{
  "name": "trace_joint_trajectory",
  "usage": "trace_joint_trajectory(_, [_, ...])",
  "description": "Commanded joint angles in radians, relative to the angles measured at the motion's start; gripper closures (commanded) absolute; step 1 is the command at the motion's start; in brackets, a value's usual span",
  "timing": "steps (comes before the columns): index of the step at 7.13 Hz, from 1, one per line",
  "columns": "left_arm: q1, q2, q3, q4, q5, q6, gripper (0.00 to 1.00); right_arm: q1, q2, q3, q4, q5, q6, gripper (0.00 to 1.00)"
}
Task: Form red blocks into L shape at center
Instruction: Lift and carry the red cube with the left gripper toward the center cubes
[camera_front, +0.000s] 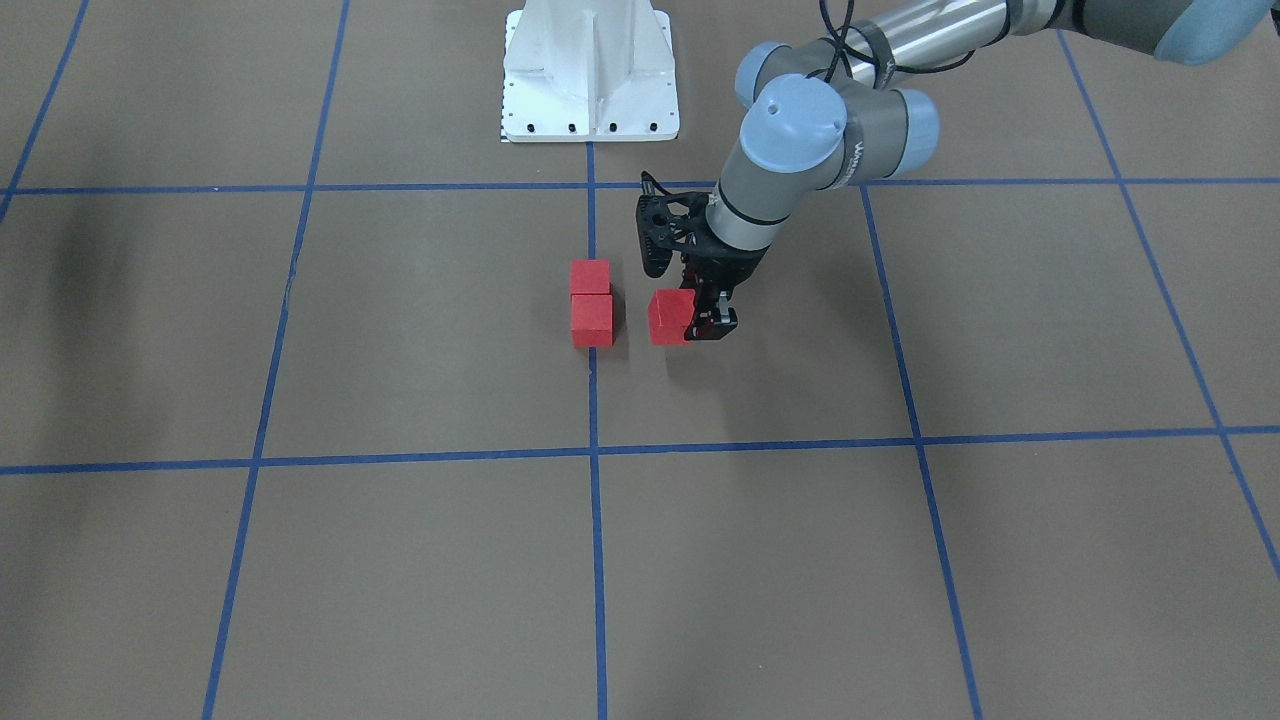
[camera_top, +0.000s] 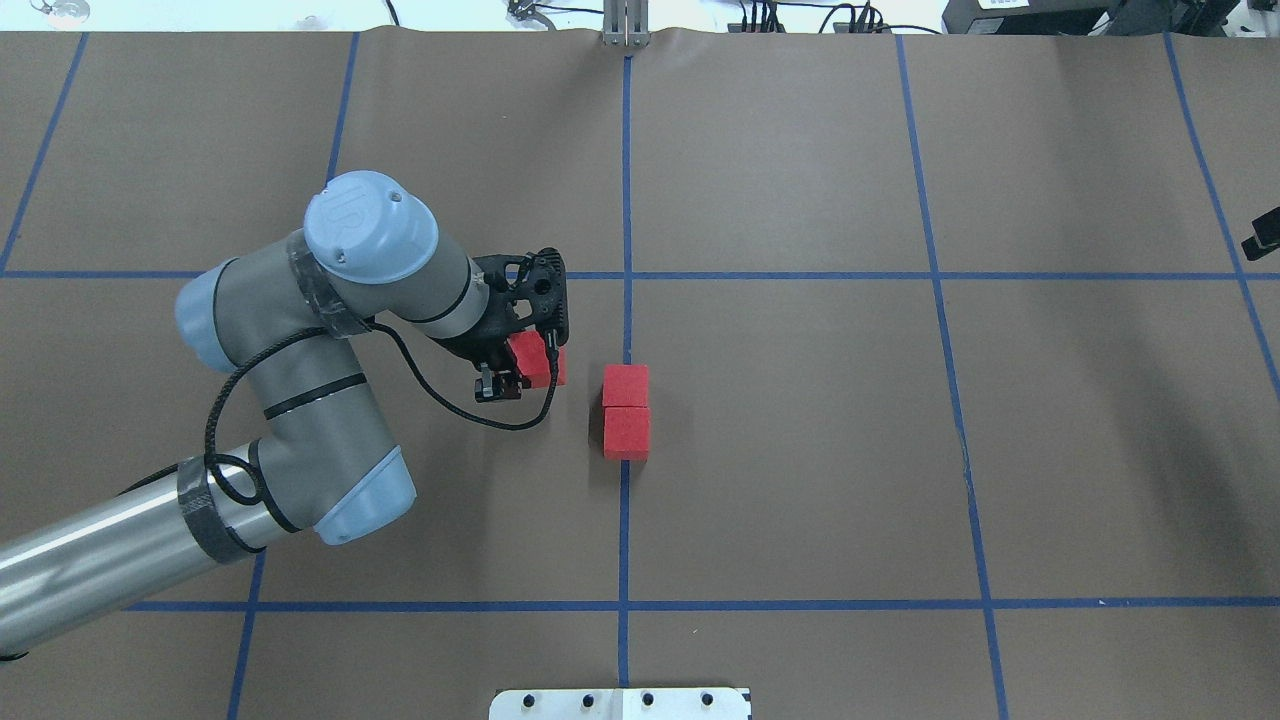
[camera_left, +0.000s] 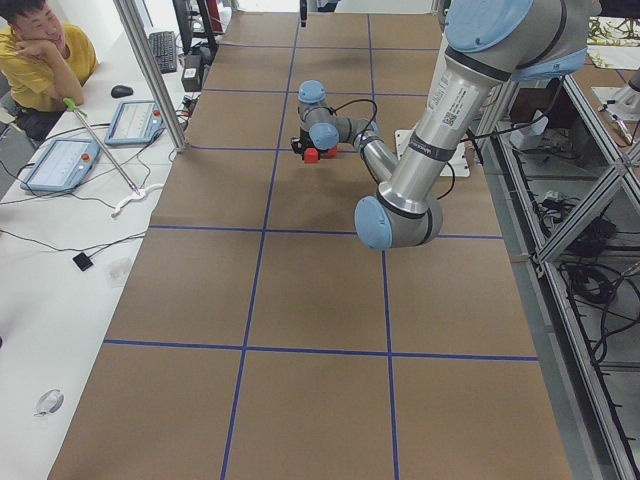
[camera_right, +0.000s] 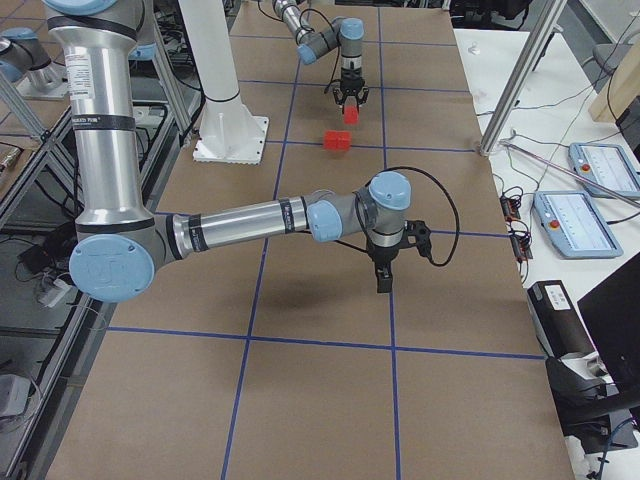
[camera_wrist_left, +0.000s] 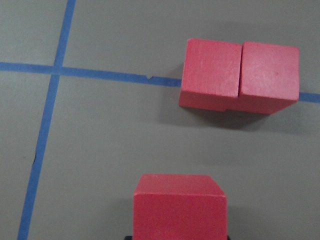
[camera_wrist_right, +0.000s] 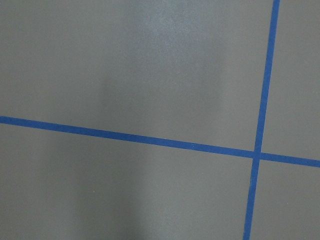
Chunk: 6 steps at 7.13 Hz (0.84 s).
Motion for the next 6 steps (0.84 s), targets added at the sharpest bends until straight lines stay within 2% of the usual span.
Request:
trace_joint_trajectory(1, [0.008, -0.107, 0.061, 0.124, 0.006, 0.033, 1.0, 0.001, -0.002, 0.0, -0.002, 0.0, 0.004, 0.0])
trace_joint_trajectory(6, [0.046, -0.119, 0.063, 0.199, 0.012, 0.033, 1.0, 0.001, -0.002, 0.0, 0.0, 0.002, 0.02, 0.0])
